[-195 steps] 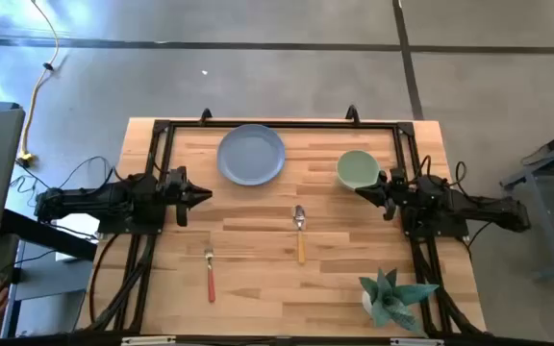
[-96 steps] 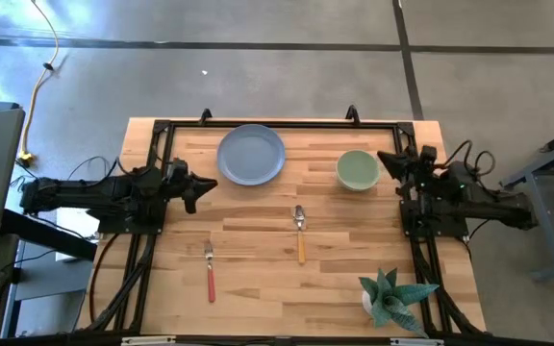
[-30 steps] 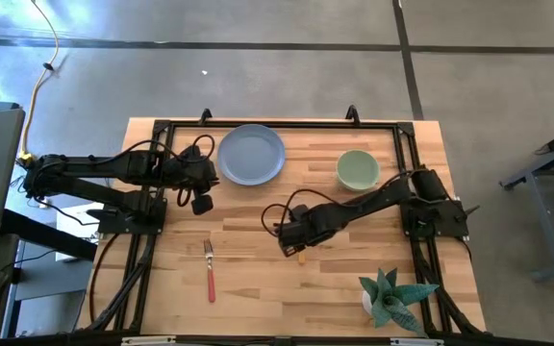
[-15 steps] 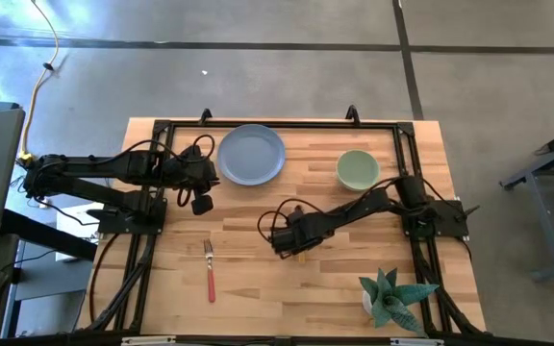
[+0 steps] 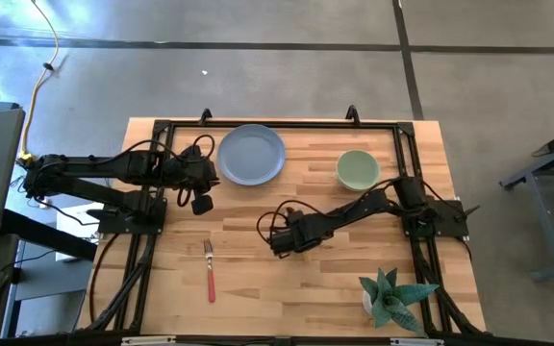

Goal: Set table place
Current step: Adjust the yellow spoon

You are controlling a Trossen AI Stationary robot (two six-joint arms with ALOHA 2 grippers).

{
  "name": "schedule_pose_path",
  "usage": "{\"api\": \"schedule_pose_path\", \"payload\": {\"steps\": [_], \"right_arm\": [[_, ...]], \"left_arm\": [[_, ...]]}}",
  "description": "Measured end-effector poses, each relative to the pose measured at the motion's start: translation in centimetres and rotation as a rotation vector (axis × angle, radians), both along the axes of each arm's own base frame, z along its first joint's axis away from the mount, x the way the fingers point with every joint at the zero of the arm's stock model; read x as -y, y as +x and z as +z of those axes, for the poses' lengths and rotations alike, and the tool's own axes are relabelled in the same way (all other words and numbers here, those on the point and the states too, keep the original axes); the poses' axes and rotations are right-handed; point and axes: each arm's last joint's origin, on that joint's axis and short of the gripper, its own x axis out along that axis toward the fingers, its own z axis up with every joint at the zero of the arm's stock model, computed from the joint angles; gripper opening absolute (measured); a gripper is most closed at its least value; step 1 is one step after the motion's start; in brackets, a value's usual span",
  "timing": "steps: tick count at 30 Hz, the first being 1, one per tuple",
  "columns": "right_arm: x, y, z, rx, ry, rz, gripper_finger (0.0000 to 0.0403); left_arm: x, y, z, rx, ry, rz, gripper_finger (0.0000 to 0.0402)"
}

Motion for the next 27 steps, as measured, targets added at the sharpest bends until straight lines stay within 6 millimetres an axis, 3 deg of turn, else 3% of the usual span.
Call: {"api": "schedule_pose_path", "payload": {"steps": [8, 14, 20, 23, 27], "right_arm": [[-1.3, -1.0, 3.1, -0.135, -0.099, -0.081, 0.0006], [-3.4, -3.6, 4.5, -0.26, -0.136, -0.199, 0.0006], [-5.4, -6.9, 6.2, -0.164, -0.168, -0.362, 0.0005], [-5.0, -9.3, 7.0, -0.136, -0.177, -0.398, 0.0005], [-3.1, -12.6, 7.1, -0.082, -0.128, -0.416, 0.0005]], "left_arm": [[0.0, 0.0, 0.0, 0.001, -0.012, -0.009, 0.0037], [0.0, 0.0, 0.0, 0.0, -0.012, -0.009, 0.0037], [0.1, 0.0, 0.0, -0.002, -0.01, -0.023, 0.0037], [0.1, 0.0, 0.0, -0.002, -0.011, -0.023, 0.0037], [0.1, 0.0, 0.0, 0.0, -0.011, -0.022, 0.0037]]}}
